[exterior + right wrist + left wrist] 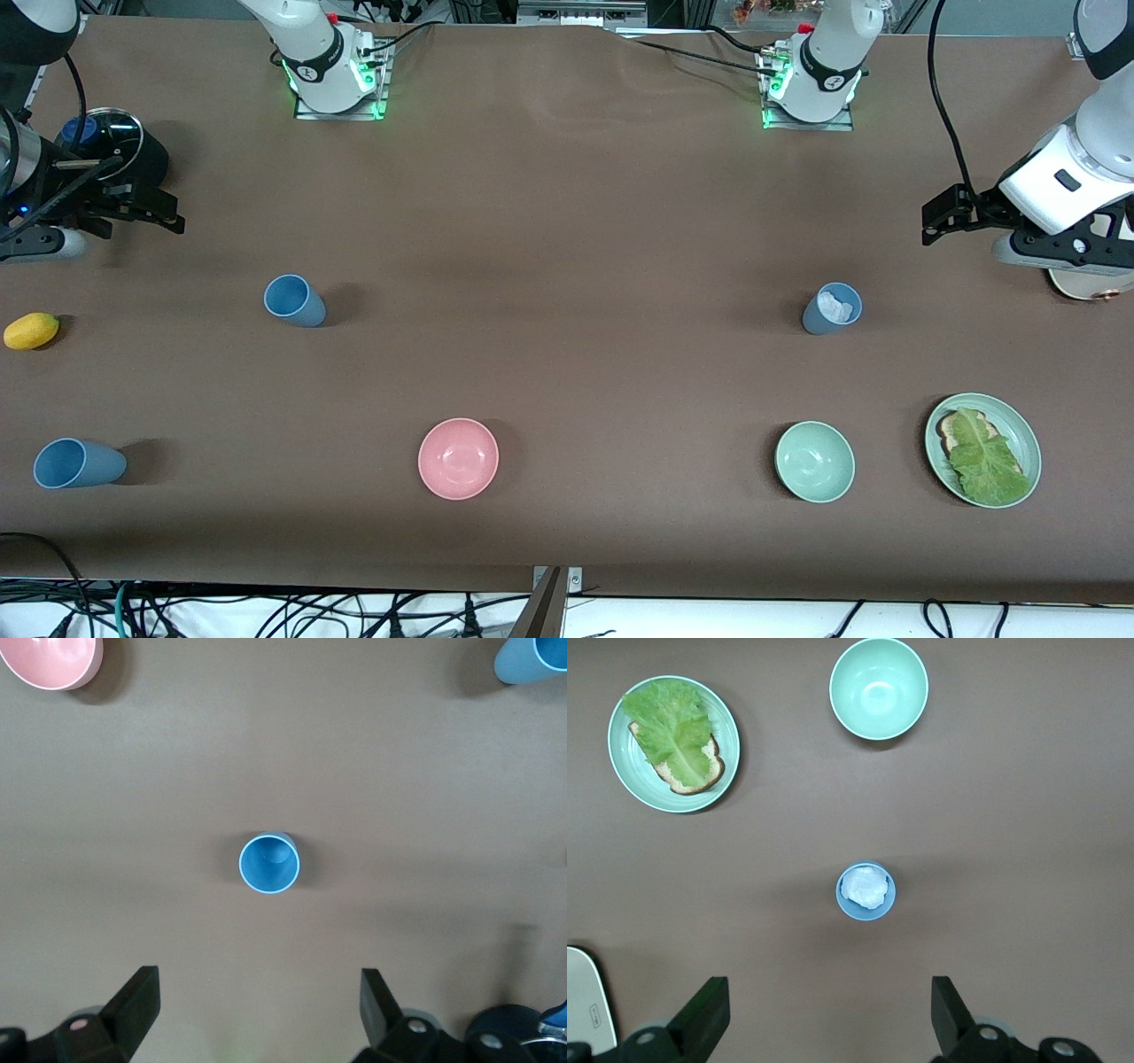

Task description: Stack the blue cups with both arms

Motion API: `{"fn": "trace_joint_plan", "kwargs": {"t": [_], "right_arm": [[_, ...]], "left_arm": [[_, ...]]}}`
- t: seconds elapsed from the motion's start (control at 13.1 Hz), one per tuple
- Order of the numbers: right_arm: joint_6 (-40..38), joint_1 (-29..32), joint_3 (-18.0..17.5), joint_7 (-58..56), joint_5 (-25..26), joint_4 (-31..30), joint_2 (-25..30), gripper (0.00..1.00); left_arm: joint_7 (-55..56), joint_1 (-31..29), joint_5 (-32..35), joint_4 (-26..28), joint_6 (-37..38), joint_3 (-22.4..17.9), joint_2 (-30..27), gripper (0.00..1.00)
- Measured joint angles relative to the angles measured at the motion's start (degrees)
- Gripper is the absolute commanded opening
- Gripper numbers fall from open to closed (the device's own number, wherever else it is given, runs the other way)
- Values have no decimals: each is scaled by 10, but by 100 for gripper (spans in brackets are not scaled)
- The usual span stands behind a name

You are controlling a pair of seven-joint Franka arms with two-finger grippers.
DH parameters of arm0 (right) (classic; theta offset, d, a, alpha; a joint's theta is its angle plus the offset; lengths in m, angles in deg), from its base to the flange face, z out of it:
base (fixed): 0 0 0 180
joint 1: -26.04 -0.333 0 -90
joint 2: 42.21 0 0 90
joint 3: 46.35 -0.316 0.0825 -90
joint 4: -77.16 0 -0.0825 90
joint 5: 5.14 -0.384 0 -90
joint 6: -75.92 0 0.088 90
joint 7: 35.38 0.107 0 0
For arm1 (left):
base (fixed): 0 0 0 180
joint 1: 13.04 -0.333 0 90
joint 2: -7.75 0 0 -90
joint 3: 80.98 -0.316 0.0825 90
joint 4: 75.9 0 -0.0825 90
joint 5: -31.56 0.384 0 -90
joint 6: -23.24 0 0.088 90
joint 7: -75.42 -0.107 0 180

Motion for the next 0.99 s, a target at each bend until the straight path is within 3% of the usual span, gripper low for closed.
{"fn": "trace_joint_plan", "kwargs": {"t": [0.99], "right_arm": [[-8, 3, 3, 3, 0, 0, 0, 100]], "left_arm": [[0, 0, 0, 0, 0, 0, 0, 100]]}}
